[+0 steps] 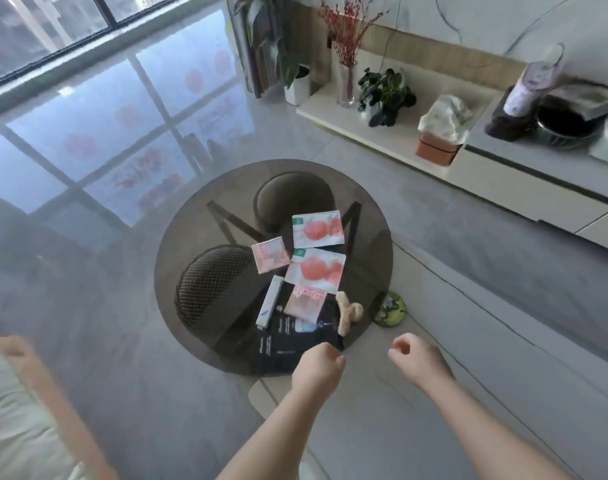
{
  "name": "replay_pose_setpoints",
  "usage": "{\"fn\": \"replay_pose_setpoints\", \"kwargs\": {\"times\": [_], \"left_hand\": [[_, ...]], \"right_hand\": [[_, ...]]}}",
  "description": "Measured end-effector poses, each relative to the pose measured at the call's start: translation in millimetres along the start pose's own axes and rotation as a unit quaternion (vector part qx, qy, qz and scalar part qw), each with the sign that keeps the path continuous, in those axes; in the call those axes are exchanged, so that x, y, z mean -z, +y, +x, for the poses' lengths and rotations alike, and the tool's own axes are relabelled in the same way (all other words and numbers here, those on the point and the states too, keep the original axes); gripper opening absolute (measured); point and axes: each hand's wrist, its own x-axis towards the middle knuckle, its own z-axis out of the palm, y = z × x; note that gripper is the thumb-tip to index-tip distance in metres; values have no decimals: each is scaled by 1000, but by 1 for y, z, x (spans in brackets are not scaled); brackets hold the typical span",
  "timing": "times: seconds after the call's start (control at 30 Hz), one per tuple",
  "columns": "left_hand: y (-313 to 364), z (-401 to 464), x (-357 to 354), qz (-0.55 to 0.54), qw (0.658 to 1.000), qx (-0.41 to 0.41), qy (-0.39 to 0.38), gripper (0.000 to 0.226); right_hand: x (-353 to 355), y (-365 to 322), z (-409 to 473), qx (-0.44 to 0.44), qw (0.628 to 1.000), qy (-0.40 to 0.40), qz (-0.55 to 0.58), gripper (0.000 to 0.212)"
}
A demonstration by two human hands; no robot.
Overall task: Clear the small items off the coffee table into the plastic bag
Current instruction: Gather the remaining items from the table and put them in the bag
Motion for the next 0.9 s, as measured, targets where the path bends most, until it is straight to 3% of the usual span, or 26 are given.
{"fn": "replay_pose_setpoints", "kwargs": {"times": [0.4,0.67,0.9], "left_hand": [[13,149,-60,70,995,-72,2,39],[16,219,-107,79,996,-31,5,71],[8,256,-130,64,993,-95,39,59]], "right_hand": [[-45,32,130,-43,998,27,34,43],[-73,60,193,-52,997,50,22,51],[-80,77,236,-57,994,90,11,66]]}}
